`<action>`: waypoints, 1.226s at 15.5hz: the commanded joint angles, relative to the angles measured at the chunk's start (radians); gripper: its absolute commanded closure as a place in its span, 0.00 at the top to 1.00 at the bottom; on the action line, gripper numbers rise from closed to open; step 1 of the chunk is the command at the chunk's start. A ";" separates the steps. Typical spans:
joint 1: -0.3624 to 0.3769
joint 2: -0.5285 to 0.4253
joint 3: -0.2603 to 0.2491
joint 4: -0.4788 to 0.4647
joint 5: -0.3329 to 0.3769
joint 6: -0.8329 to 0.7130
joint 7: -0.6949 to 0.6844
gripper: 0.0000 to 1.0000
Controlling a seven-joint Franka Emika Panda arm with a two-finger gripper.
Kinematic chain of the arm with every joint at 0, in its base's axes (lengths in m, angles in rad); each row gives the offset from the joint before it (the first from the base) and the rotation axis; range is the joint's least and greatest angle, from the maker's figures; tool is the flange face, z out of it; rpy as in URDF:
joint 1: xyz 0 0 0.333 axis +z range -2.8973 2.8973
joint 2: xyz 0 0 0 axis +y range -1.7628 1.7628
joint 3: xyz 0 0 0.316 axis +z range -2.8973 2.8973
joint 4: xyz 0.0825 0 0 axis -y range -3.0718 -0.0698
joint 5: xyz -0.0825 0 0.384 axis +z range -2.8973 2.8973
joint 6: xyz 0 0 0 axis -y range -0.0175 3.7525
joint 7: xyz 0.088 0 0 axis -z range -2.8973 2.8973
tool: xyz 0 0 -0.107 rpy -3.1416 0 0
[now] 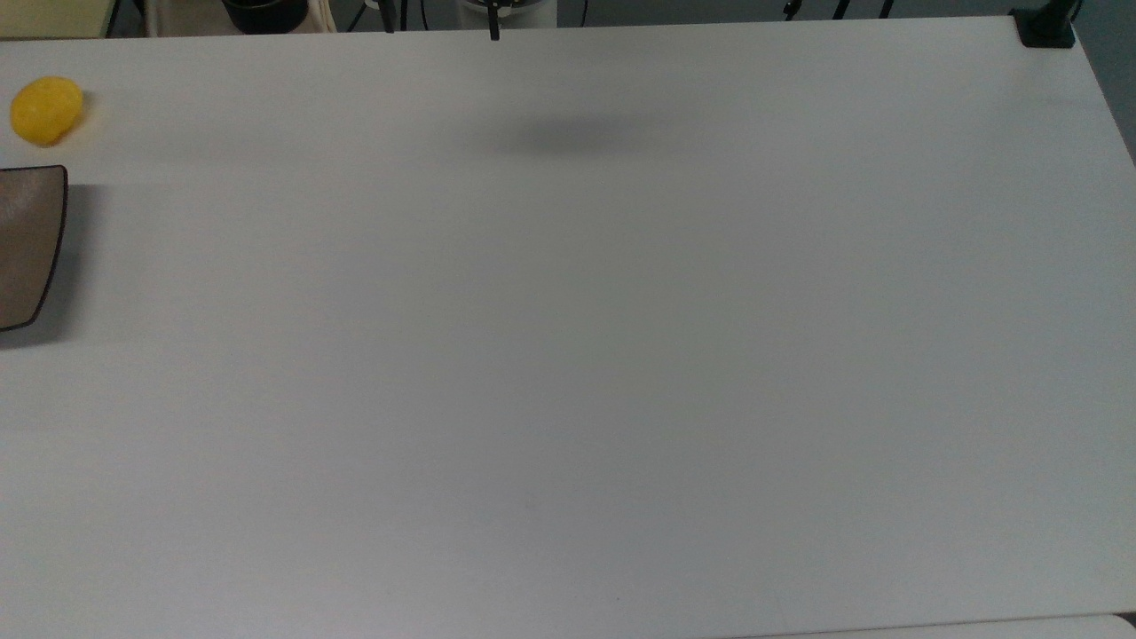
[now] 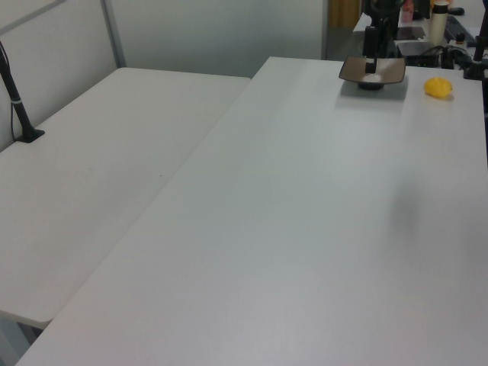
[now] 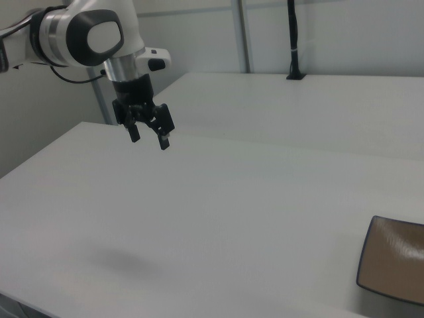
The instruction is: Put potatoes on a ceramic plate
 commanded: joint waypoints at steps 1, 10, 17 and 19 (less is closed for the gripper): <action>-0.007 -0.030 0.004 -0.046 -0.008 0.017 -0.069 1.00; -0.009 -0.046 0.003 -0.052 0.035 -0.021 -0.077 1.00; -0.055 -0.049 -0.005 -0.057 0.038 -0.037 -0.007 1.00; -0.081 -0.047 -0.005 -0.066 0.038 -0.029 0.001 1.00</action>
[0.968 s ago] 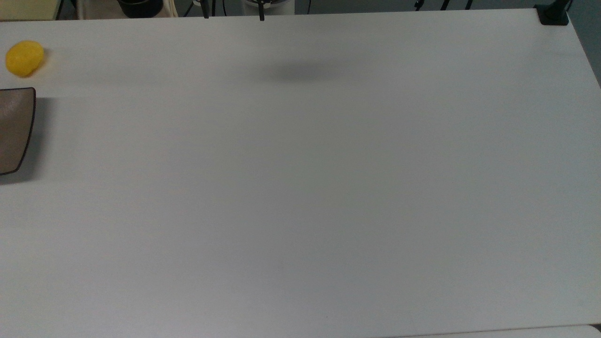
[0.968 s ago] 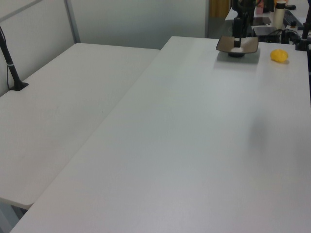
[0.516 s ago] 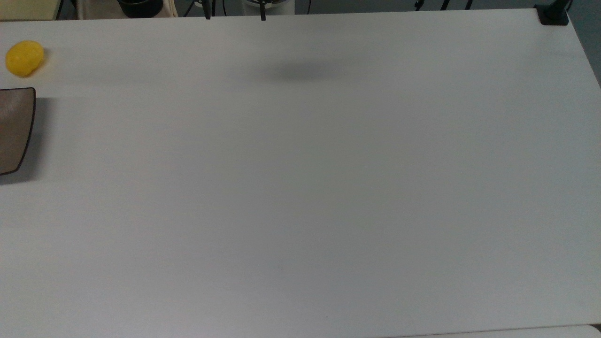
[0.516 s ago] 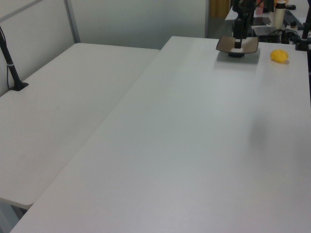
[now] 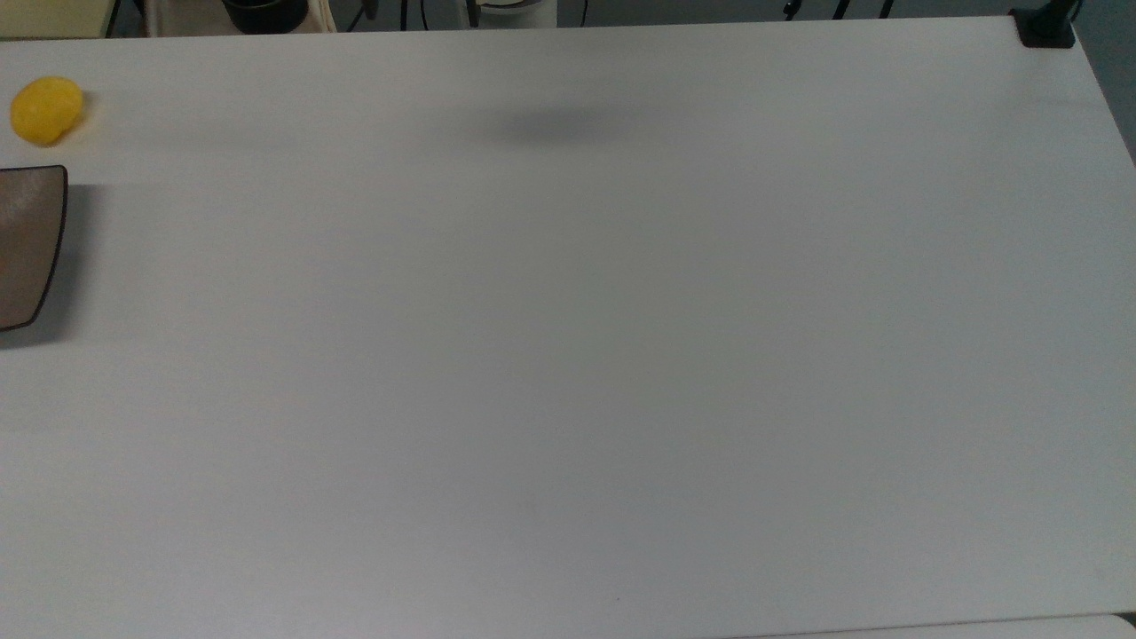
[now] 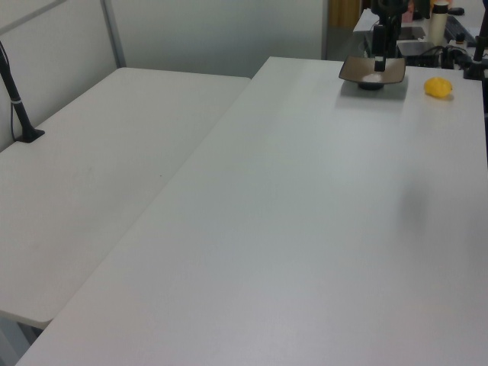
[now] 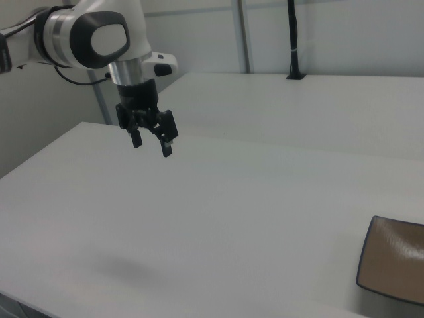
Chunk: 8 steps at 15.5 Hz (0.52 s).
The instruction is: Put potatoes on a ceramic plate
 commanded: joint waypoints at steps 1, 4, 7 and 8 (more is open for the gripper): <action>-0.051 -0.030 -0.001 -0.048 0.018 0.024 0.039 1.00; -0.104 -0.027 -0.003 -0.098 0.017 0.117 0.098 1.00; -0.182 -0.019 -0.012 -0.218 0.005 0.311 0.109 1.00; -0.211 -0.017 -0.015 -0.219 0.002 0.337 0.109 1.00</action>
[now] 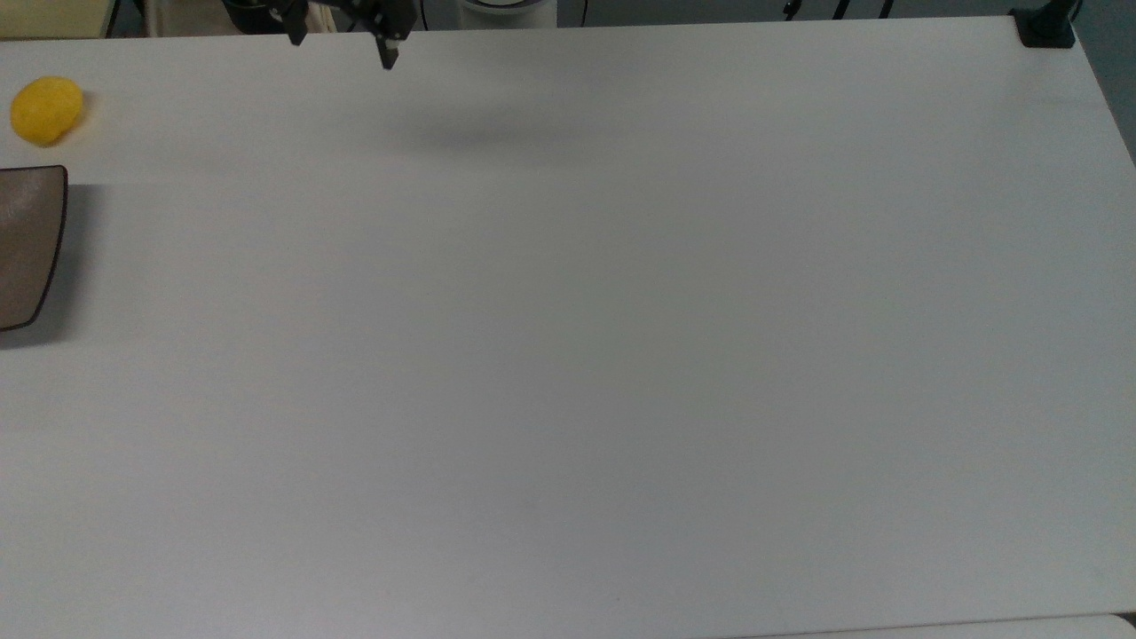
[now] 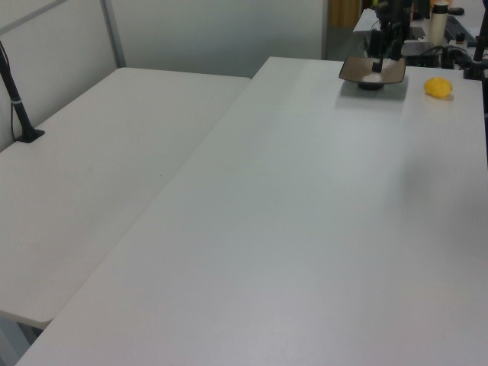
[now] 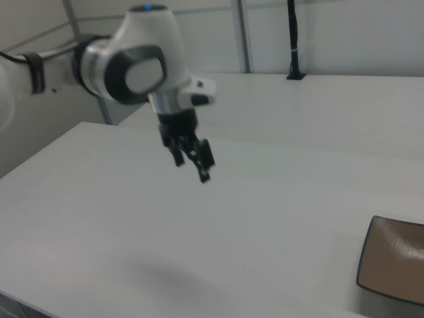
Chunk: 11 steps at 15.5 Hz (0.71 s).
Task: Put potatoes on a ceramic plate
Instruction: 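Move the open gripper toward the yellow potato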
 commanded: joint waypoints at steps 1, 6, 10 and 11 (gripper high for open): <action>-0.084 -0.021 -0.013 -0.090 -0.004 0.145 0.026 1.00; -0.132 0.017 -0.122 -0.093 -0.056 0.289 0.017 1.00; -0.178 0.094 -0.160 -0.093 -0.110 0.355 0.008 1.00; -0.196 0.111 -0.163 -0.093 -0.127 0.371 0.008 1.00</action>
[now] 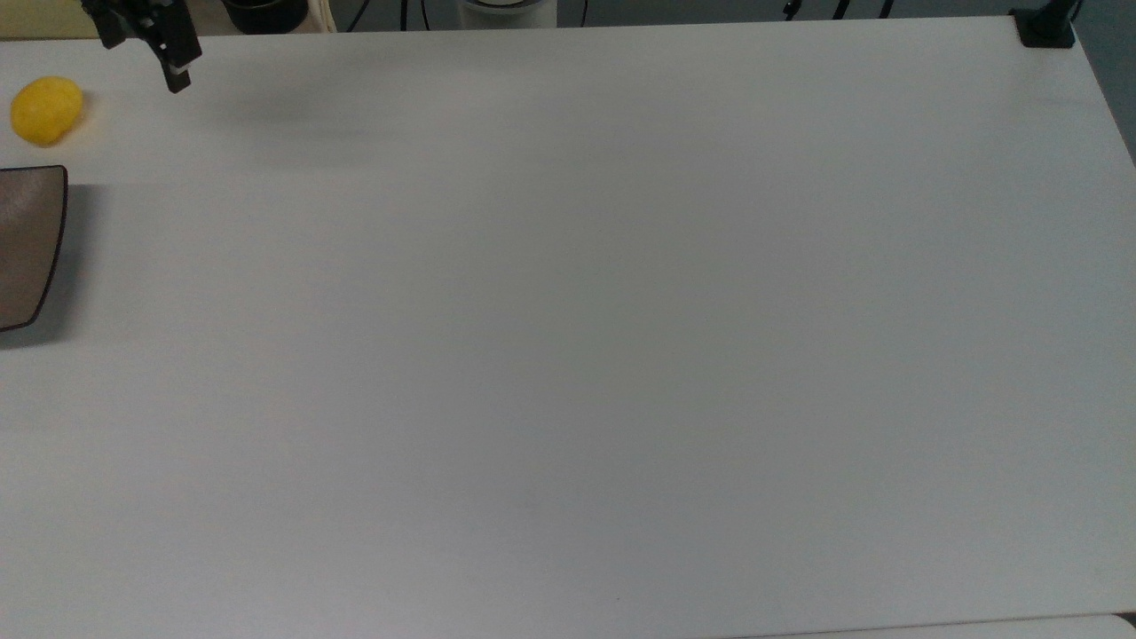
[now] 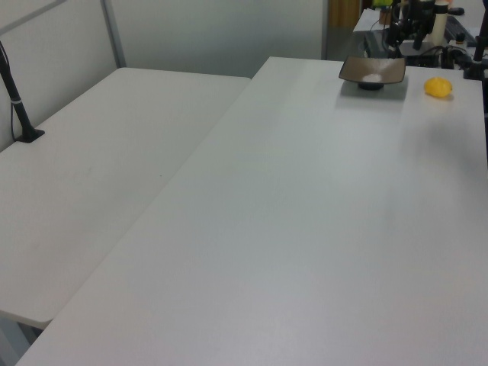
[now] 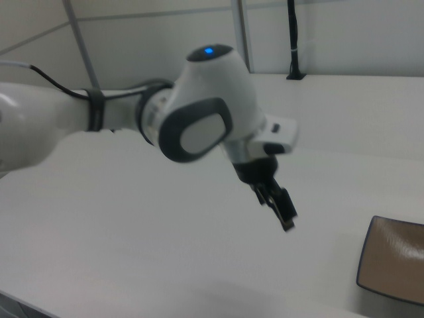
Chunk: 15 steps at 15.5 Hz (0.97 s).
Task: Put potatoes on a ceramic plate
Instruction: 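Move the open gripper toward the yellow potato, then lower the gripper onto the yellow potato and close on it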
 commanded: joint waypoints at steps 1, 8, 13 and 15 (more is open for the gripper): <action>-0.048 0.069 -0.015 -0.013 -0.061 0.076 0.005 1.00; -0.183 0.173 -0.015 -0.011 -0.161 0.139 -0.088 1.00; -0.249 0.244 -0.015 -0.002 -0.204 0.199 -0.100 1.00; -0.269 0.273 -0.015 0.004 -0.224 0.220 -0.100 1.00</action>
